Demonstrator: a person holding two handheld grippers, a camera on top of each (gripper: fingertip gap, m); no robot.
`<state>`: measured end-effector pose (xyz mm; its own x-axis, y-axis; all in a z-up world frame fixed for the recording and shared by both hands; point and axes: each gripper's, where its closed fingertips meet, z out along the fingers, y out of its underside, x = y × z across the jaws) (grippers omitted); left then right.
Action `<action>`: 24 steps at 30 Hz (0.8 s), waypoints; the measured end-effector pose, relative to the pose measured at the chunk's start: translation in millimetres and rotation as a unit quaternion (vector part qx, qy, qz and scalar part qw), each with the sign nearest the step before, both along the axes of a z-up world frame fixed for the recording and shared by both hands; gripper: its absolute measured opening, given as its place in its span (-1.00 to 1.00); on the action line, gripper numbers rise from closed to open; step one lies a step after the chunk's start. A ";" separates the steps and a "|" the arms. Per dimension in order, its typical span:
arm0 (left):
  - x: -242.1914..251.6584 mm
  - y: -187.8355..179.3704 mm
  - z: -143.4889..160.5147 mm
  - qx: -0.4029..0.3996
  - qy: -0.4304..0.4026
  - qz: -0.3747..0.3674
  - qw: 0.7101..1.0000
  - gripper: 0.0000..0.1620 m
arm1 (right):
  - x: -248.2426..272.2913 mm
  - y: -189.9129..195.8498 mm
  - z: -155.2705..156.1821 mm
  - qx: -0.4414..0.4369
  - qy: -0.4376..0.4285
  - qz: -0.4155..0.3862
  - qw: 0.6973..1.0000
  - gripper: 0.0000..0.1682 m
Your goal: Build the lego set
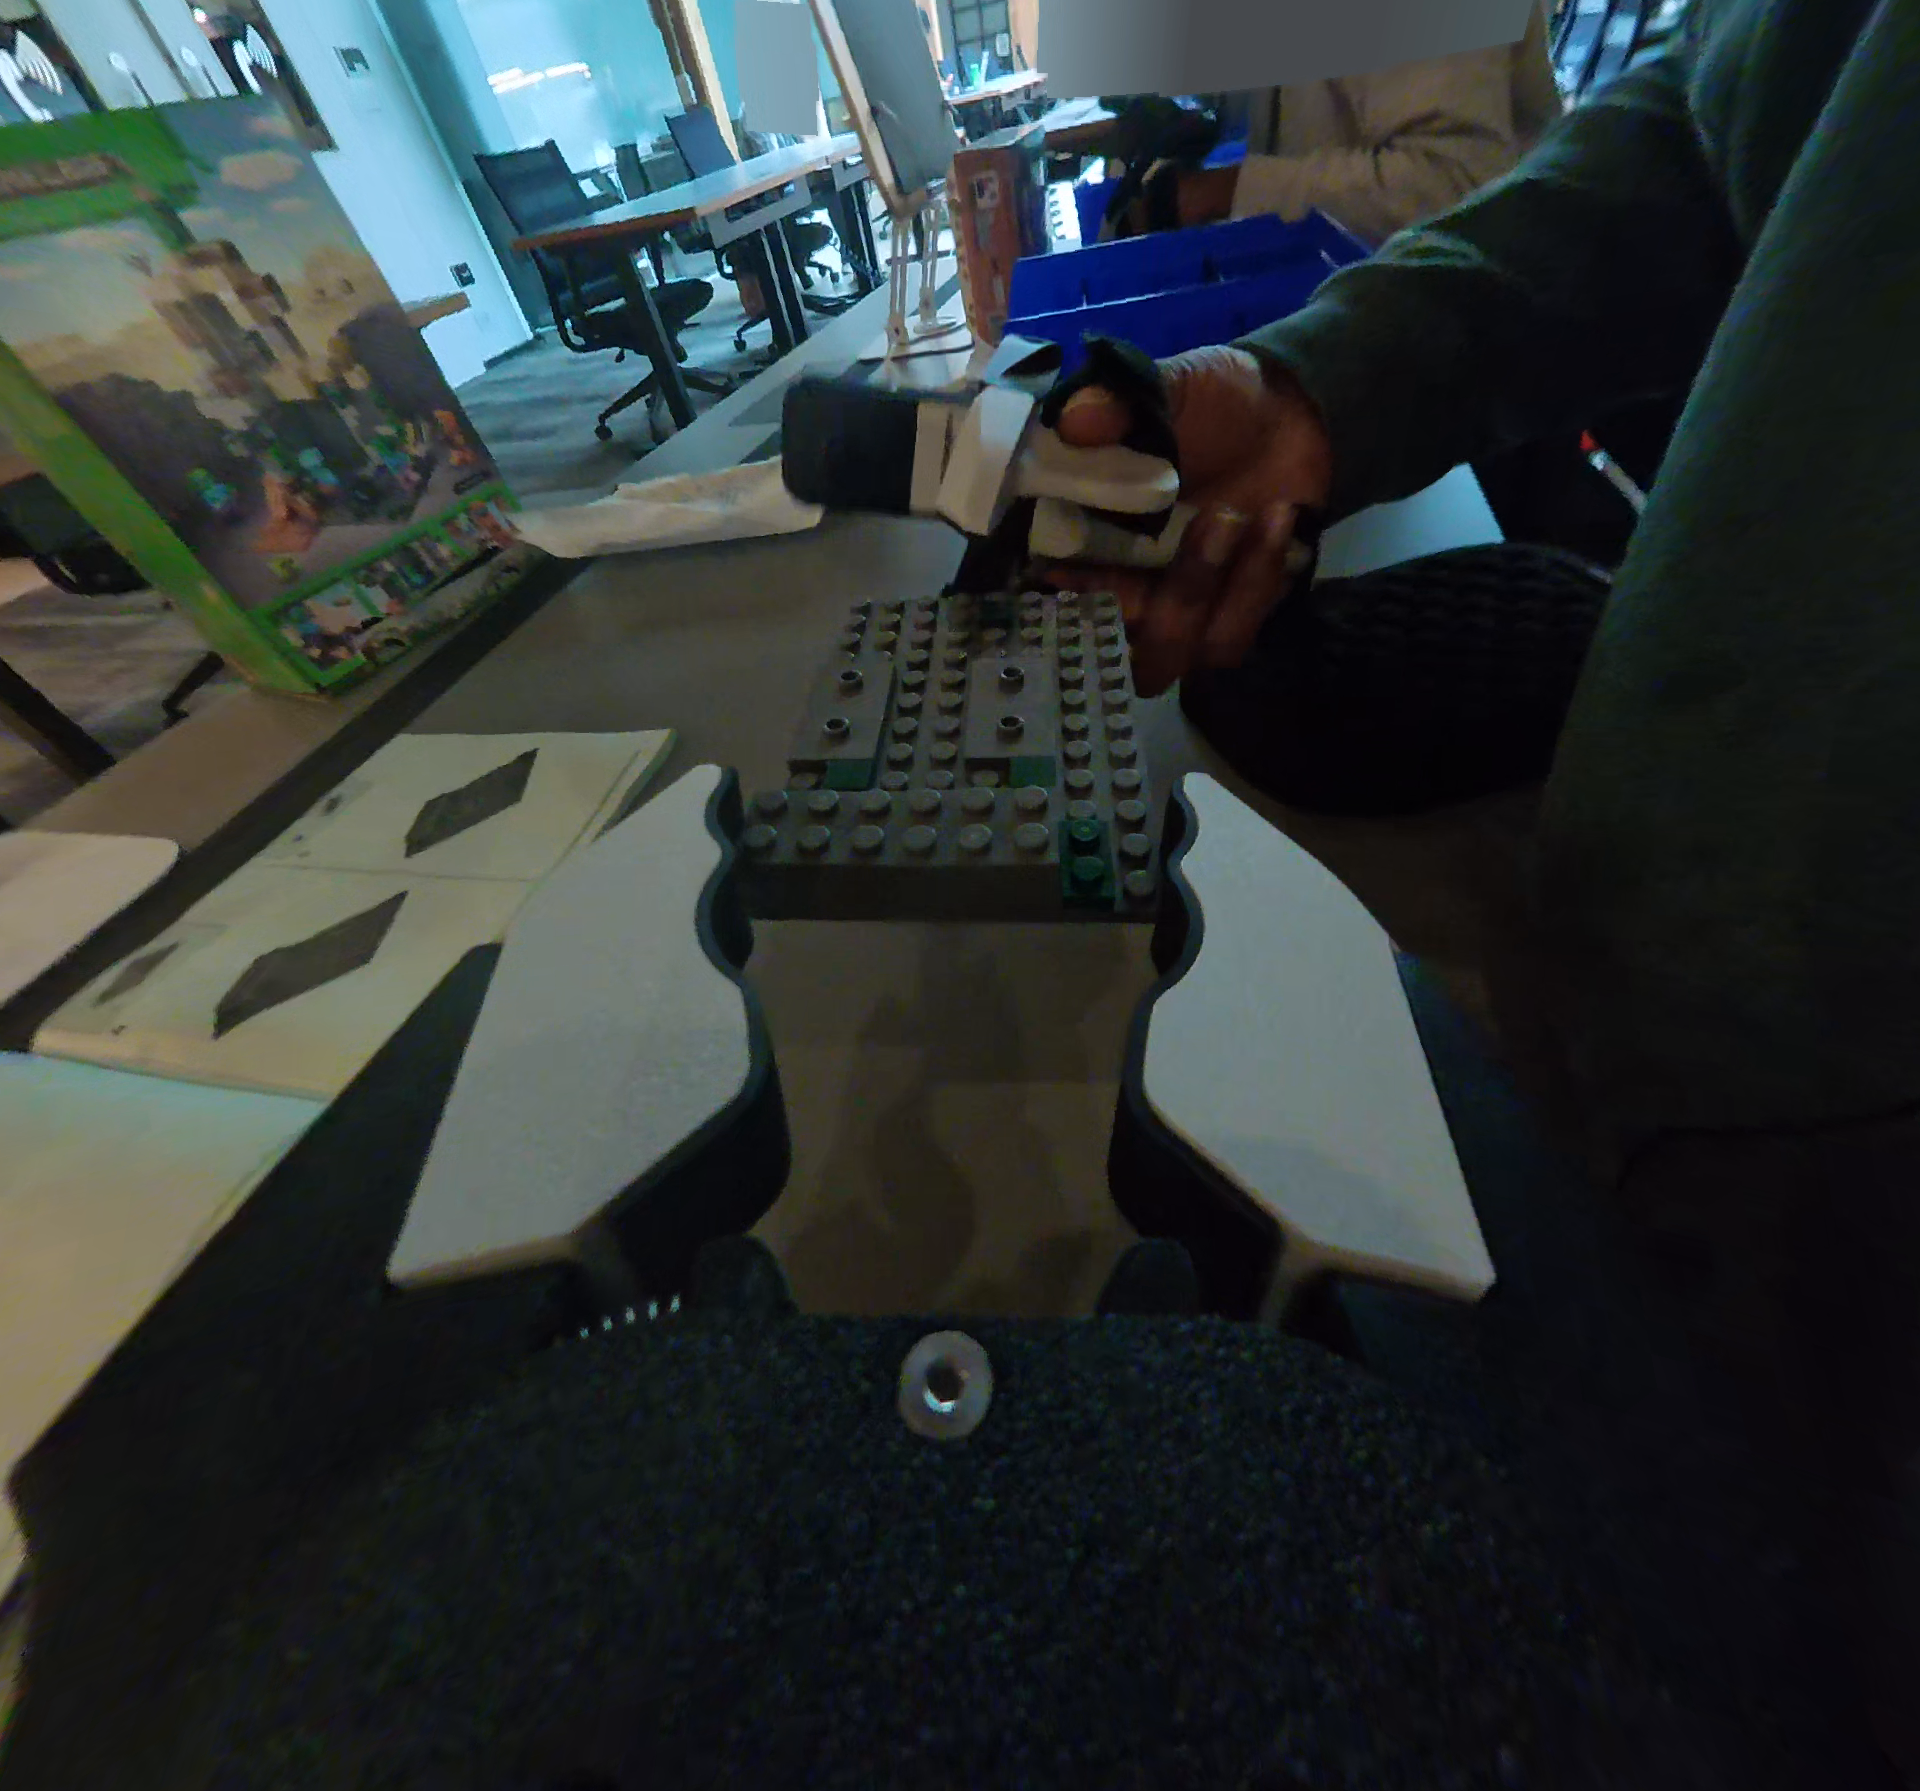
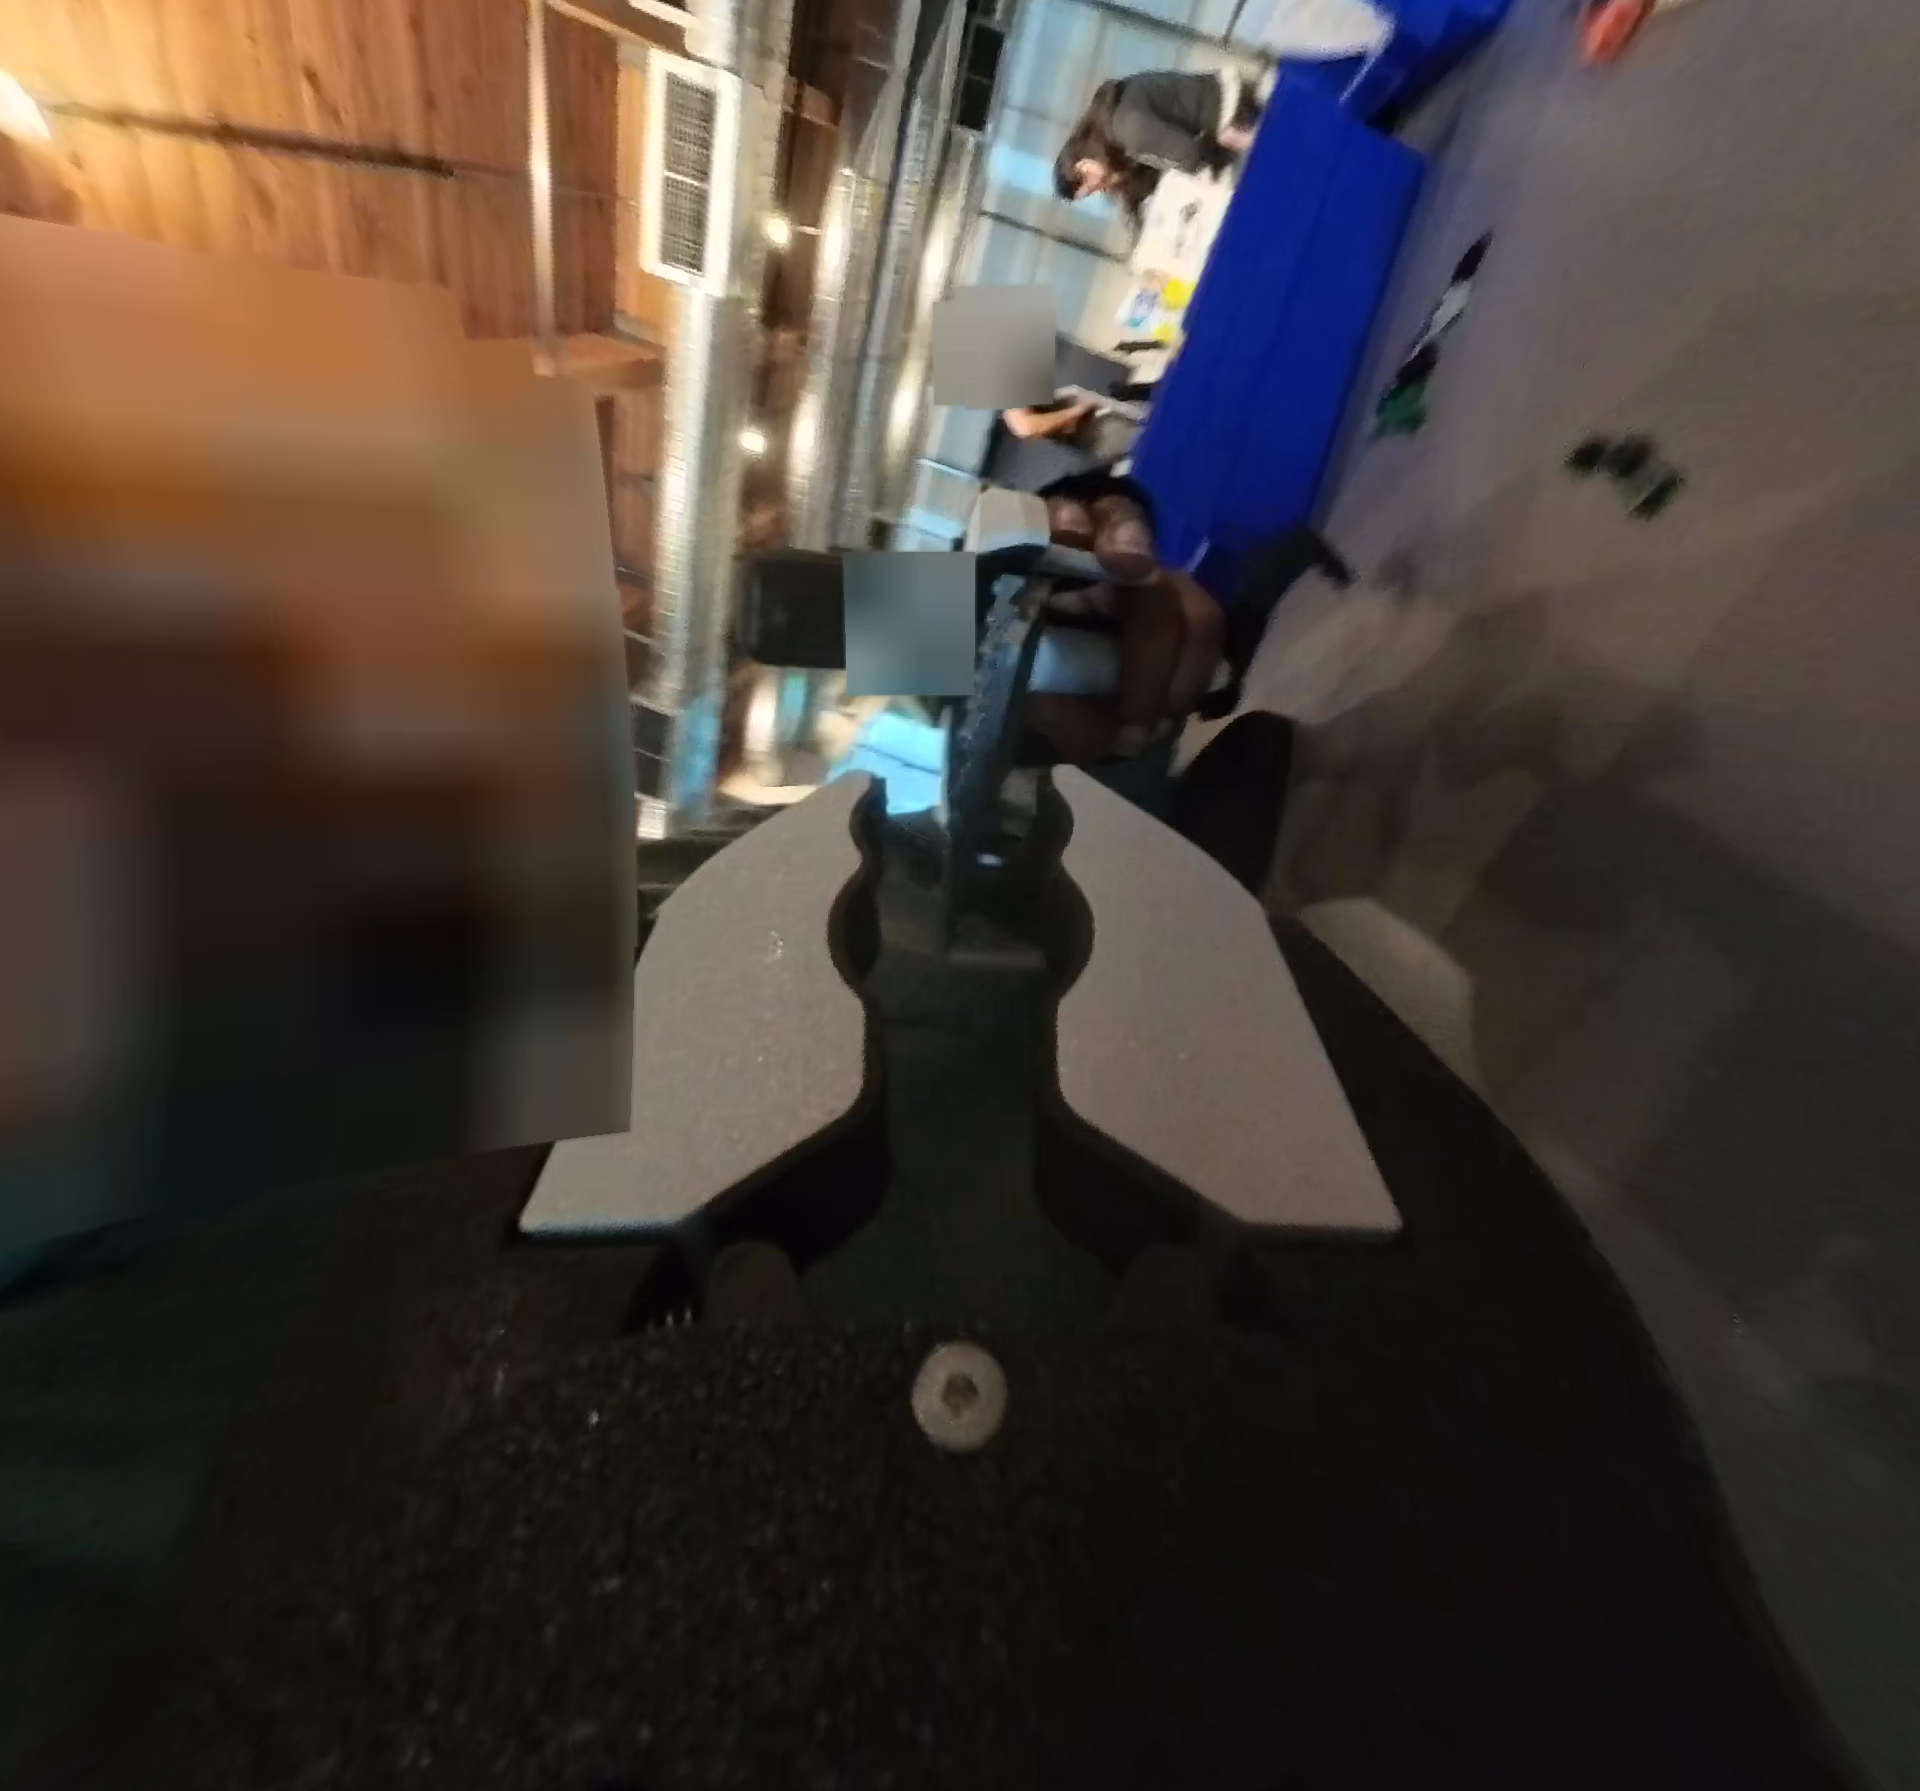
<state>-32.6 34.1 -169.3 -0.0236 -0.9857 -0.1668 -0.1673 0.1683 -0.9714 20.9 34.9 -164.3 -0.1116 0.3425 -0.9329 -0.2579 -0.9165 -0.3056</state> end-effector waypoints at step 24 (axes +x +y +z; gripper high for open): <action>5.4 -5.1 6.0 -0.209 -0.006 -0.048 0.977 -0.06 | 16.8 -8.5 13.5 0.337 -0.252 -0.025 0.907 -0.71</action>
<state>-27.1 28.9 -163.3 -0.1206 -0.9611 0.2486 -0.1582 -0.2287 -0.9606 37.7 26.3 -150.8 0.3022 0.8471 -0.4372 0.0332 -0.4678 -0.8832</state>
